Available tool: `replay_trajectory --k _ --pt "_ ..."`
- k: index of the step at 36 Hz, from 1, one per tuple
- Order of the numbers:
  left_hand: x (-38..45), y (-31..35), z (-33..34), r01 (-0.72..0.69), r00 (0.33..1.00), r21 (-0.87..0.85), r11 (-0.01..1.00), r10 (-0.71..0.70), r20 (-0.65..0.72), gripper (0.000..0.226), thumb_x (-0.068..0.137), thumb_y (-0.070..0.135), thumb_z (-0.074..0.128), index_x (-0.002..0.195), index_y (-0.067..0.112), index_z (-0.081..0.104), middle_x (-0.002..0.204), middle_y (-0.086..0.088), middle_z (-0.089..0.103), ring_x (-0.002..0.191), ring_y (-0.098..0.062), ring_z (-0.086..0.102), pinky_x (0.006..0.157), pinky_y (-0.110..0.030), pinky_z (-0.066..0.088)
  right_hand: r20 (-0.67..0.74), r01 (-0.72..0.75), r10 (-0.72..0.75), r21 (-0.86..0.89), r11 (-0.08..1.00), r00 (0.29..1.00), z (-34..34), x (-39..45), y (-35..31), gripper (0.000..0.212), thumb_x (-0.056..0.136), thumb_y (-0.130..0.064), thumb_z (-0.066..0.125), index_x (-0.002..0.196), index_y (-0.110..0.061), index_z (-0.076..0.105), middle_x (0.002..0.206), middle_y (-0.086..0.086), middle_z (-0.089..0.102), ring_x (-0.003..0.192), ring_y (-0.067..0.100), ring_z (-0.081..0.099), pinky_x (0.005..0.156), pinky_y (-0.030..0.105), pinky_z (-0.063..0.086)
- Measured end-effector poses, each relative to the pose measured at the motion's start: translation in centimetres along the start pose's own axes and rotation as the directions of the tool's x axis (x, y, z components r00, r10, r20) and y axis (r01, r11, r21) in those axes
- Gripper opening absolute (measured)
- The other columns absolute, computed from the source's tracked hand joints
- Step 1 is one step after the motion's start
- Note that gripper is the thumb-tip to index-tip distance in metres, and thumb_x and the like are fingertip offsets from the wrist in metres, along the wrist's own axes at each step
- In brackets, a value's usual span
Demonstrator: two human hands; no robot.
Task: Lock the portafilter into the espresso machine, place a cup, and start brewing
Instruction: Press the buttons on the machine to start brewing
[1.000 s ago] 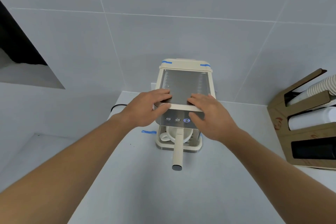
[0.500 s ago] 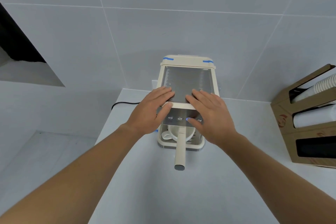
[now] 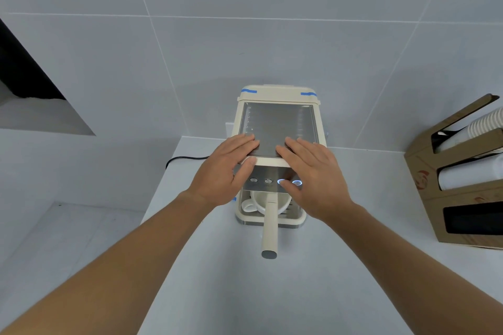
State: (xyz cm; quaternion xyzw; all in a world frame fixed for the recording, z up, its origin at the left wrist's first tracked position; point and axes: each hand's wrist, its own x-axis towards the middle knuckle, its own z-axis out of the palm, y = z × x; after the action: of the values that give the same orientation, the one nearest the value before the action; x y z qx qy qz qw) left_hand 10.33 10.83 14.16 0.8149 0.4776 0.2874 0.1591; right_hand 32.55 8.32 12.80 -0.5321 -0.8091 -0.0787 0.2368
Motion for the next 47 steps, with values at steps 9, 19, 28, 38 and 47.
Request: replay_trajectory --k 9,19,28,38,47 --pt "0.1 0.0 -0.1 0.026 0.999 0.017 1.0 -0.026 0.022 0.05 0.098 0.04 0.04 0.142 0.019 0.051 0.15 0.004 0.047 0.142 -0.01 0.034 0.116 -0.021 0.02 0.04 -0.009 0.009 -0.017 1.0 0.999 -0.4 0.0 -0.1 0.063 0.076 -0.035 0.074 0.134 -0.017 0.056 0.139 0.007 0.058 0.128 0.028 0.052 0.108 0.042 0.035" --pt "0.1 0.9 -0.7 0.051 0.997 0.025 0.998 -0.052 0.053 0.051 0.097 0.039 0.039 0.142 0.018 0.051 0.151 0.002 0.047 0.143 -0.012 0.035 0.119 -0.033 0.026 0.071 -0.043 0.039 0.061 0.997 0.997 -1.3 0.1 -0.4 0.049 0.093 -0.039 0.045 0.134 -0.014 0.058 0.138 0.007 0.059 0.128 0.027 0.052 0.11 0.039 0.03" --pt "0.4 1.8 -1.4 0.048 0.988 0.141 0.989 -0.068 0.139 0.047 0.101 0.035 0.041 0.145 0.017 0.045 0.155 0.002 0.041 0.144 -0.013 0.031 0.118 -0.026 0.022 0.213 -0.101 0.078 0.098 0.99 0.974 -2.6 0.4 -0.7 0.054 0.094 -0.04 0.035 0.135 -0.012 0.056 0.141 0.009 0.057 0.131 0.029 0.05 0.111 0.043 0.033" --pt "2.2 4.1 -3.9 0.03 0.944 0.267 0.963 -0.115 0.31 0.016 0.095 0.036 0.047 0.087 0.023 0.05 0.097 0.004 0.054 0.089 -0.019 0.053 0.083 -0.04 0.05 0.379 -0.128 0.081 0.099 0.987 0.922 -6.4 2.1 -2.3 0.03 0.096 -0.019 0.049 0.121 -0.006 0.06 0.123 0.01 0.059 0.116 0.03 0.052 0.094 0.04 0.044" --pt "3.1 7.2 -7.4 0.098 0.841 0.308 0.946 -0.244 0.482 0.026 0.092 0.043 0.051 0.104 0.025 0.066 0.112 0.004 0.064 0.105 -0.022 0.058 0.086 -0.035 0.048 0.497 -0.234 0.118 0.176 0.956 0.86 -11.9 3.2 -1.8 0.033 0.094 -0.028 0.056 0.125 -0.021 0.065 0.129 -0.006 0.065 0.116 0.016 0.059 0.097 0.021 0.04"
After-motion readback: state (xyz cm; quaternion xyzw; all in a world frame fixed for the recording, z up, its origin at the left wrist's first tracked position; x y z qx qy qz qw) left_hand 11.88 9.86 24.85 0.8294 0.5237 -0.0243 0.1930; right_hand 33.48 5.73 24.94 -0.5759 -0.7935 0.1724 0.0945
